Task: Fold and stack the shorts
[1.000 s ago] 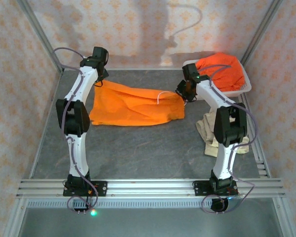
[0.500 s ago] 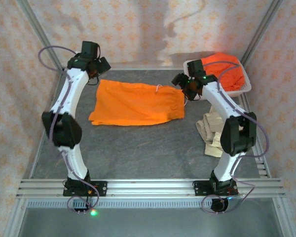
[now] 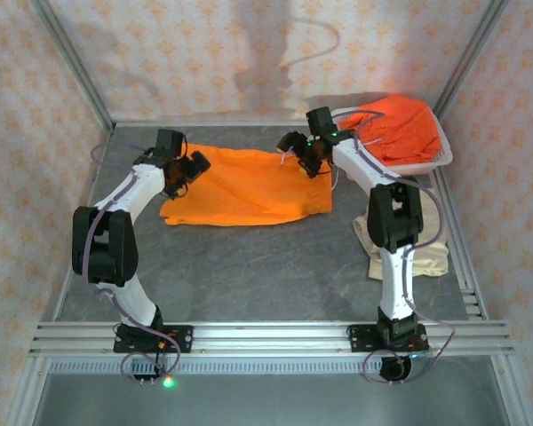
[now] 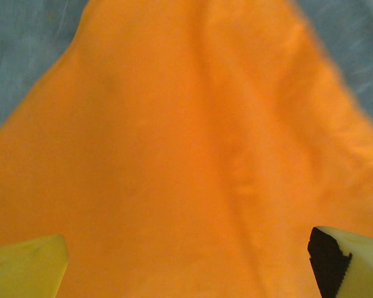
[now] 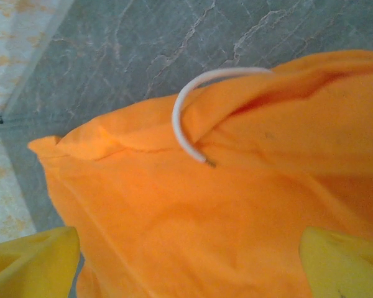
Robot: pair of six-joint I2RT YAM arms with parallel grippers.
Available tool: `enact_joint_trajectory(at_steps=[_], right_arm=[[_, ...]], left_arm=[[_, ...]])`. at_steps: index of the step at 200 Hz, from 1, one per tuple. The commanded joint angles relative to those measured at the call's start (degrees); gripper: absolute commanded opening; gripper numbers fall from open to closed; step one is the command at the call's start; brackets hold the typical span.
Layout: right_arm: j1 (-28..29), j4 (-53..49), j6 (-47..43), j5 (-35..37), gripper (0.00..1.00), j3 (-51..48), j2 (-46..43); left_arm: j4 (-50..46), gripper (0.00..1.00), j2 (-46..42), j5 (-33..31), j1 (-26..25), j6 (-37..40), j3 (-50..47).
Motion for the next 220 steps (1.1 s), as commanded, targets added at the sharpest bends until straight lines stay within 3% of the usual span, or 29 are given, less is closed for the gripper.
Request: enact_joint_trajectory(at_steps=[1,39,123,182,220], right_arm=[[-1.18,-1.64,1.62,-1.20,0.91,4.67,3.90],[-2.75,-1.36,3.69,-1.34,0.90,6.49,8.98],[-3.34,-2.07,5.01,-1.29,0.91,2.93,9.99],[0.60,5.00,5.21,-3.55,0.92,-14.68,-3.51],[1.32,7.71,6.02,-4.12,0.93,-21.04,-13.13]], left_arm=[[6.72,1.00,-0.38,1.90,-0.64,-1.97,-4.58],[10.63,1.00,-0.90,-0.37,-0.66,-1.91,-13.76],[16.64,1.00,-8.07,-5.77,-0.63,-4.17,-33.11],[13.30,1.00,-22.10,-8.37,-0.69,-5.95,-43.27],[3.82,1.00,-35.44,-10.45,-0.69,-5.07,-39.94]])
